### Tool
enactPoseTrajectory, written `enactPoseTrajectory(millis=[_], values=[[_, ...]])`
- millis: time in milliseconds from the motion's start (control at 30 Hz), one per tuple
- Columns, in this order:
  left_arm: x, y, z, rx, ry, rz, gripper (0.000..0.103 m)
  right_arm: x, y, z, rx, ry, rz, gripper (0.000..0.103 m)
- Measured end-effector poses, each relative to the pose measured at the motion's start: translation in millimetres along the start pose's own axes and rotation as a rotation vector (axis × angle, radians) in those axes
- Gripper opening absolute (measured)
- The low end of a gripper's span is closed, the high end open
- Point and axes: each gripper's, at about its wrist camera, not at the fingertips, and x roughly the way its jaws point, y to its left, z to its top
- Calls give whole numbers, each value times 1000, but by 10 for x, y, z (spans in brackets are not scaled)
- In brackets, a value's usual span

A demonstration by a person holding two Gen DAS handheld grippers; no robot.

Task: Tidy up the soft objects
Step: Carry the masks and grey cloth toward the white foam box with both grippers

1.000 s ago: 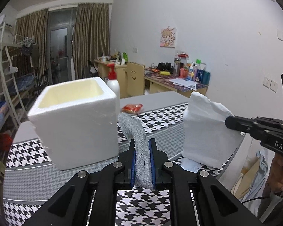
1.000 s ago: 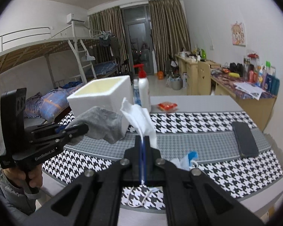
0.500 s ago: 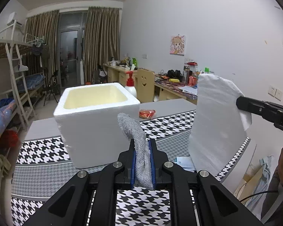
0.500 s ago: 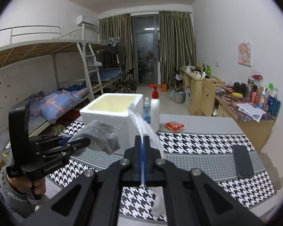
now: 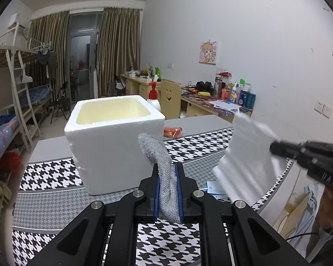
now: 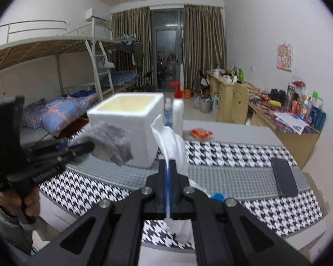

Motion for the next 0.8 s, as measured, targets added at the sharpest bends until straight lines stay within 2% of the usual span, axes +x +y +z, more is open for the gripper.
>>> enactPoseTrajectory(millis=[367,433,467,533,567,600,800], values=[[238,-69,-30,8,46,-21,13,437,-77,-531,-7,142,-72,4],[285,-74,-35,9,54,-22,13,501,-88,-587,-4,168,-68,10],[319,-77,-38,8,59,-24,13,531,-90,-609,-5,179,-67,17],[371,-79,-40,5,68,-25,13,581,-69,-645,-13,193,-62,35],[397,-86,-39,3,72,-25,13,611,-60,-659,-15,200,-63,51],[424,-88,-43,1,75,-26,13,633,-59,-667,-16,203,-62,58],[539,-58,-70,-10,93,-27,13,805,35,-701,-54,240,-53,58]])
